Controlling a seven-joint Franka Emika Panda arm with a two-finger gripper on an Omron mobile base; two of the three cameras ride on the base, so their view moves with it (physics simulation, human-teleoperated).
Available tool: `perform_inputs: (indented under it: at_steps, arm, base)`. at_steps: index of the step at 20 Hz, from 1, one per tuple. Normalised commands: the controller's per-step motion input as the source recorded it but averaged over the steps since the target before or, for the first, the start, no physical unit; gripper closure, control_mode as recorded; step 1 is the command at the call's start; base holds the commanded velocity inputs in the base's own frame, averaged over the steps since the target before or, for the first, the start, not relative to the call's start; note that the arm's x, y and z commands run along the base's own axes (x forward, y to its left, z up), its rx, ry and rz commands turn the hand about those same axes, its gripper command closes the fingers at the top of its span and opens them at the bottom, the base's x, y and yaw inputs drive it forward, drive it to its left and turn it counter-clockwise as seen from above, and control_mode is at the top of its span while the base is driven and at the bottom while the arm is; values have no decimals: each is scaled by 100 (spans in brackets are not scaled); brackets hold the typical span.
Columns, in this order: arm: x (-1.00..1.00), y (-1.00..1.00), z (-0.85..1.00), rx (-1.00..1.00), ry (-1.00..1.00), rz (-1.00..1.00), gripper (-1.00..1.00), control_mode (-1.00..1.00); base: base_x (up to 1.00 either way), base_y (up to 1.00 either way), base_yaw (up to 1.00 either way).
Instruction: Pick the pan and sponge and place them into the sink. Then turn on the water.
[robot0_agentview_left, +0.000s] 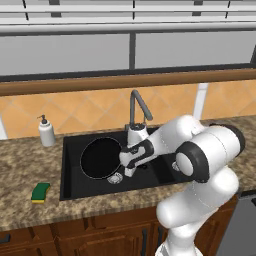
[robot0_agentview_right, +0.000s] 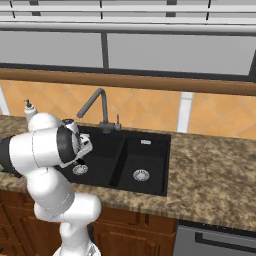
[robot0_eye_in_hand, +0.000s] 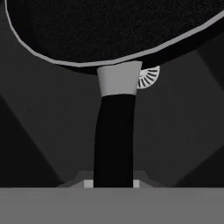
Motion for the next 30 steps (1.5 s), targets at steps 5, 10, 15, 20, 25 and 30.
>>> perform_inputs:
  at_steps: [5, 10, 15, 20, 25, 30]
  arm:
    - [22, 25, -28, -7, 0, -2, 100, -100]
    - [23, 17, -33, -2, 0, -4, 100, -100]
    - [23, 16, -27, -4, 1, -2, 100, -100]
    - [22, 20, -29, -7, 1, 0, 100, -100]
    - [24, 22, -39, -9, 0, 0, 100, -100]
    - [22, 15, -38, -7, 4, 0, -100, -100]
  base:
    - [0, 0, 0]
    - [0, 0, 0]
    - [0, 0, 0]
    - [0, 0, 0]
    - [0, 0, 0]
    - [0, 0, 0]
